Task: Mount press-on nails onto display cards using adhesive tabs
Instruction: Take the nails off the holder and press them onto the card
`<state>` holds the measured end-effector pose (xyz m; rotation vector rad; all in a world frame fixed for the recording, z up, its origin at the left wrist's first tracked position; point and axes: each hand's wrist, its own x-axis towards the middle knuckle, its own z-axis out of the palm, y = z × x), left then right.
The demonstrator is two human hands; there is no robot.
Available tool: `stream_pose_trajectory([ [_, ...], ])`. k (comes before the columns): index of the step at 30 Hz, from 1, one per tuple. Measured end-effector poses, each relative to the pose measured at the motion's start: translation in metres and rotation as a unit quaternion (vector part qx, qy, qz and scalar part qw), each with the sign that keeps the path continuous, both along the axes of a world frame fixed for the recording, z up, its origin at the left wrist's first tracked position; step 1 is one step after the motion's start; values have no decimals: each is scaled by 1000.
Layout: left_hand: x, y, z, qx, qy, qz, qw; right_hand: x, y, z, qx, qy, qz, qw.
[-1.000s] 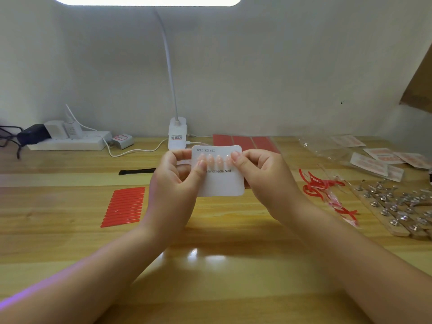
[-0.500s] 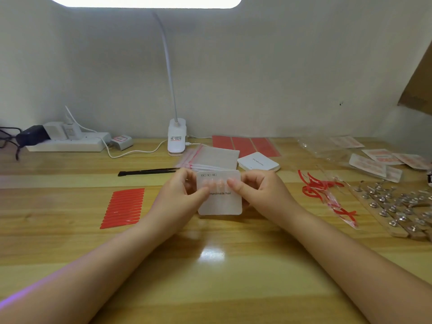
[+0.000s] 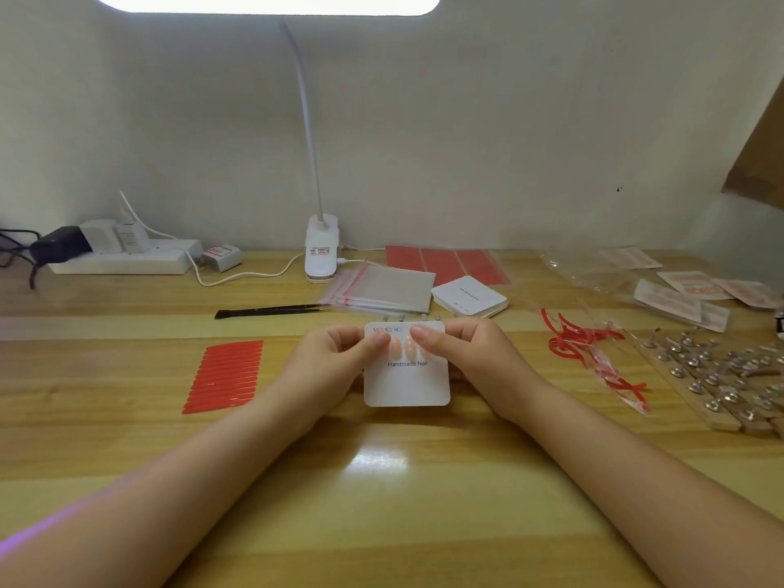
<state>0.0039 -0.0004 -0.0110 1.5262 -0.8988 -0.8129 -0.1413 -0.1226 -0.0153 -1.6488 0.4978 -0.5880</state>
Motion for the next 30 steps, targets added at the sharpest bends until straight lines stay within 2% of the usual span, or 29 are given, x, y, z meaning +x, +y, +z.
stream_pose_trajectory([
  [8,-1,0,-4,-17,-21,27,999,3,2,-6,-18,12,-3,1000],
  [13,0,2,-1,-40,34,11,999,2,4,-3,1,-10,23,1000],
  [18,0,0,-1,-42,10,-23,999,1,5,-1,4,-18,52,999],
  [26,3,0,-8,-54,-14,-23,998,2,1,-5,10,-20,82,996],
  [30,3,-3,-10,-47,-35,-9,998,3,3,-6,-15,-9,67,998],
])
